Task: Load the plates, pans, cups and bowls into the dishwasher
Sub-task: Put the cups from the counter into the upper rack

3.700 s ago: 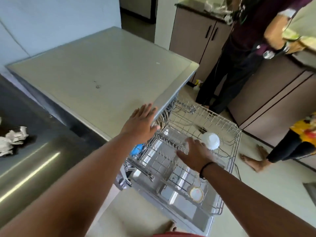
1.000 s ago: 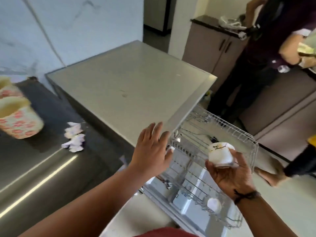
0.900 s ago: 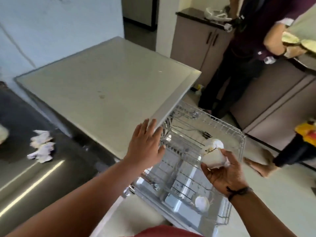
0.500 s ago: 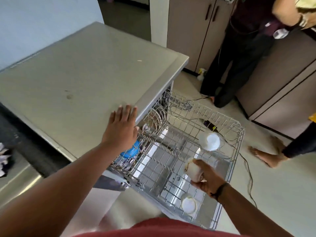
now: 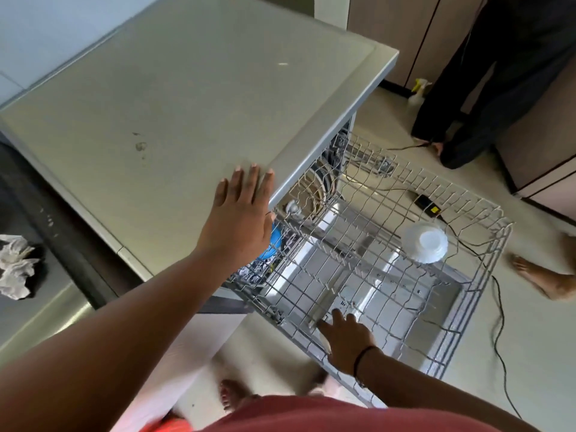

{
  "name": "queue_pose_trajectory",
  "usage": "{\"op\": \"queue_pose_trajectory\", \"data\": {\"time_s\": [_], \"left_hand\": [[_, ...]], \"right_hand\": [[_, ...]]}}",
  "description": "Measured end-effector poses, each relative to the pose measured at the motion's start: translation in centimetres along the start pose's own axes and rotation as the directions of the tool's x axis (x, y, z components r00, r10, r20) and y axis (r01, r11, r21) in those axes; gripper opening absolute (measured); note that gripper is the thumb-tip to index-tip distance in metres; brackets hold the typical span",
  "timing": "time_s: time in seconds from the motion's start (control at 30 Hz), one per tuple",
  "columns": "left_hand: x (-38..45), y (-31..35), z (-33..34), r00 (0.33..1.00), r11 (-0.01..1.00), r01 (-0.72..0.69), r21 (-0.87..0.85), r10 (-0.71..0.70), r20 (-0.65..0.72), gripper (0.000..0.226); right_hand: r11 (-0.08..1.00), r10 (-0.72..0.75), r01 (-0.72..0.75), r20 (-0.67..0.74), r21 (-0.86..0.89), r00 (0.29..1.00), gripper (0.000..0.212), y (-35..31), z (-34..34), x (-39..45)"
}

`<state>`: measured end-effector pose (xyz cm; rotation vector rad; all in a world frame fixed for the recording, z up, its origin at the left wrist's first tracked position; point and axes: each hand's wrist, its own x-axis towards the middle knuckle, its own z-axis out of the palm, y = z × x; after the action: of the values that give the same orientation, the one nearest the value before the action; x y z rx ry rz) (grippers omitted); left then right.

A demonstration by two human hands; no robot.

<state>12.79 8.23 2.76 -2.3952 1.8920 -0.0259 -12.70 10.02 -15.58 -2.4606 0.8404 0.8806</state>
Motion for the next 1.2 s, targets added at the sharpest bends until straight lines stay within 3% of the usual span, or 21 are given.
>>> {"op": "queue_pose_trajectory", "data": {"time_s": [0.4, 0.57, 0.73, 0.83, 0.9, 1.0, 1.2], "left_hand": [[0.1, -0.2, 0.7, 0.999, 1.0, -0.009, -0.01, 0.009, -0.044, 0.068], [0.1, -0.1, 0.7, 0.999, 1.0, -0.017, -0.011, 0.016, -0.042, 0.068], [0.1, -0.1, 0.8, 0.999, 0.999, -0.019, -0.038, 0.017, -0.052, 0.068], [0.0, -0.2, 1.0, 0.998, 0.997, -0.024, -0.069, 0.02, -0.054, 0.069], [0.1, -0.3, 1.1, 0.998, 0.995, -0.034, -0.094, 0.029, -0.052, 0.072], [-0.1, -0.7, 0.9, 0.997, 0.989, -0.061, -0.136, 0.055, -0.047, 0.077], [-6.1, -3.1, 1.4, 0.989, 0.967, -0.149, -0.208, 0.143, -0.043, 0.077]], "right_hand": [[0.998, -0.047, 0.04, 0.171, 0.047, 0.984, 0.089, 1.2, 0.3, 2.8], [0.977, -0.094, 0.048, 0.219, 0.207, 0.971, 0.104, 2.8, -1.1, 3.0], [0.964, 0.012, -0.052, 0.154, 0.259, 0.988, 0.091, 4.9, -3.9, 1.9], [0.967, 0.13, -0.131, 0.021, 0.217, 0.991, 0.071, 5.2, -6.5, 0.1], [0.97, 0.18, -0.141, -0.191, 0.199, 0.965, 0.057, 4.7, -8.8, -1.7], [0.96, 0.213, -0.094, -0.476, 0.262, 0.853, 0.045, 2.5, -12.3, -4.6], [0.975, 0.178, -0.016, -0.735, 0.222, 0.655, 0.043, -4.6, -17.8, -9.2]]}}
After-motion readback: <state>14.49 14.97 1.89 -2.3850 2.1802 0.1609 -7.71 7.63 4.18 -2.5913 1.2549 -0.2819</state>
